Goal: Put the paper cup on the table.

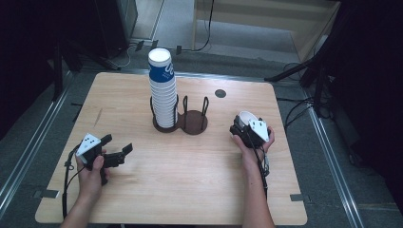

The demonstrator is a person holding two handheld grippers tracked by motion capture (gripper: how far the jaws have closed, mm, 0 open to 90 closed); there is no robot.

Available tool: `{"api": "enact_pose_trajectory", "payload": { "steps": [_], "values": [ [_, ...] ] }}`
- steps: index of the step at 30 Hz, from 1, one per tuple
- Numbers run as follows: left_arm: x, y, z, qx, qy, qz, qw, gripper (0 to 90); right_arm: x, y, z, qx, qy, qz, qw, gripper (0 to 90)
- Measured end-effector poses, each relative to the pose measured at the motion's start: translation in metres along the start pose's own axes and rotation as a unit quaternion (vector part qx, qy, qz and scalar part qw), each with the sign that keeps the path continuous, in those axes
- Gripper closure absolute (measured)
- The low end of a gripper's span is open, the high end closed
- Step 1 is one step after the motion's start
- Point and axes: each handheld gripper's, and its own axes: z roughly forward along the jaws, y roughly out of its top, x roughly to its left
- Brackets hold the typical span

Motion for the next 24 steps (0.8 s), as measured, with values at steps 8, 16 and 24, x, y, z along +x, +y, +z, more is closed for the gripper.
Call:
{"api": "enact_pose_trajectory", "payload": {
  "steps": [8,16,24],
  "values": [
    [0.0,0.0,0.0,0.0,0.0,-0.002,1.0,2.3,0.006,-0.002,-0.007,0.004,0.011,-0.041,0.9991,11.9],
    [0.001,0.0,0.0,-0.001,0.0,-0.005,1.0,2.3,0.002,-0.004,-0.012,0.018,0.032,-0.036,0.9987,8.9],
    [0.002,0.0,-0.001,-0.003,-0.002,-0.009,1.0,2.3,-0.004,0.0,-0.02,0.019,0.063,-0.018,0.9977,0.0]
  ]
}}
